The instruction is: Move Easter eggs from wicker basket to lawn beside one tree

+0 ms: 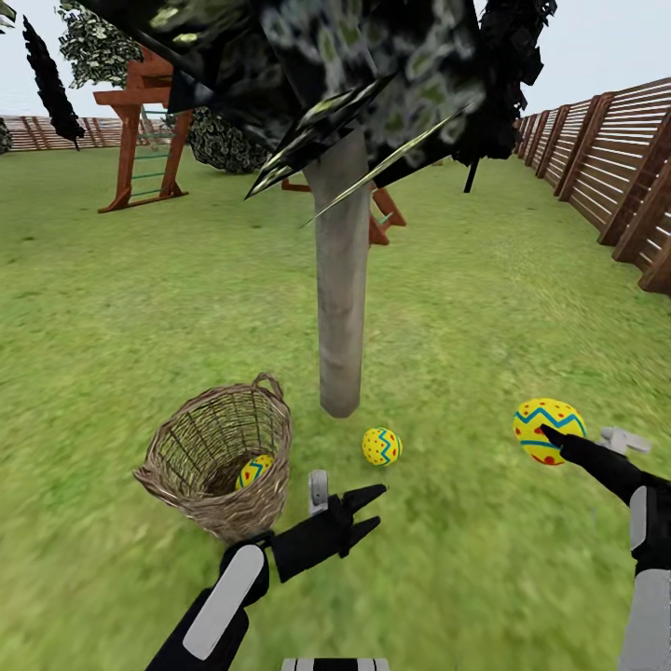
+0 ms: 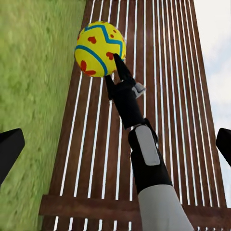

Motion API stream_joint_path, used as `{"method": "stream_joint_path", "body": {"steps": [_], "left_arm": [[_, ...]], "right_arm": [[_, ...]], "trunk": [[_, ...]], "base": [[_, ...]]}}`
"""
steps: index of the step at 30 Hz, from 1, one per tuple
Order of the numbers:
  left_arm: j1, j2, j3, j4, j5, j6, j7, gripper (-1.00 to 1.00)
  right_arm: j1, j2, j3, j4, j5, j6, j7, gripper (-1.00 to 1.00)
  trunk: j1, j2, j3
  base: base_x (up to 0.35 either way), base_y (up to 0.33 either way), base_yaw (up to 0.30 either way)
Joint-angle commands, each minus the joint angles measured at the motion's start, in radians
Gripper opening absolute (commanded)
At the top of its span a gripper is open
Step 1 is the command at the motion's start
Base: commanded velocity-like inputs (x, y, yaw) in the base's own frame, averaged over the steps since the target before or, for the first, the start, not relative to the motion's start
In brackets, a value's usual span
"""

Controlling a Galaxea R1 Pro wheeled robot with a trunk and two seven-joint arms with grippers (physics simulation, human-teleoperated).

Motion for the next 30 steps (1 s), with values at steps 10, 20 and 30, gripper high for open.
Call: {"method": "stream_joint_path", "body": {"steps": [10, 20, 30], "left_arm": [[-0.001, -0.002, -0.086, -0.002, 0.000, -0.128, 0.000, 1.00], [-0.001, -0.008, -0.087, 0.000, 0.002, -0.129, -0.001, 1.00], [0.000, -0.008, -0.087, 0.000, -0.001, -0.131, -0.002, 1.00]], "right_arm": [[-0.001, 0.004, 0.281, 0.346, 0.018, -0.644, -0.537, -1.00], [-0.001, 0.129, 0.638, 0.450, 0.171, -0.670, -0.934, -1.00], [-0.001, 0.185, 0.668, 0.587, 0.265, -0.661, -0.962, -1.00]], "trunk": [[0.000, 0.000, -0.001], [0.000, 0.000, -0.001], [0.000, 0.000, -0.001]], "base": [[0.000, -0.189, 0.000], [0.000, -0.255, 0.167], [0.000, -0.113, 0.300]]}}
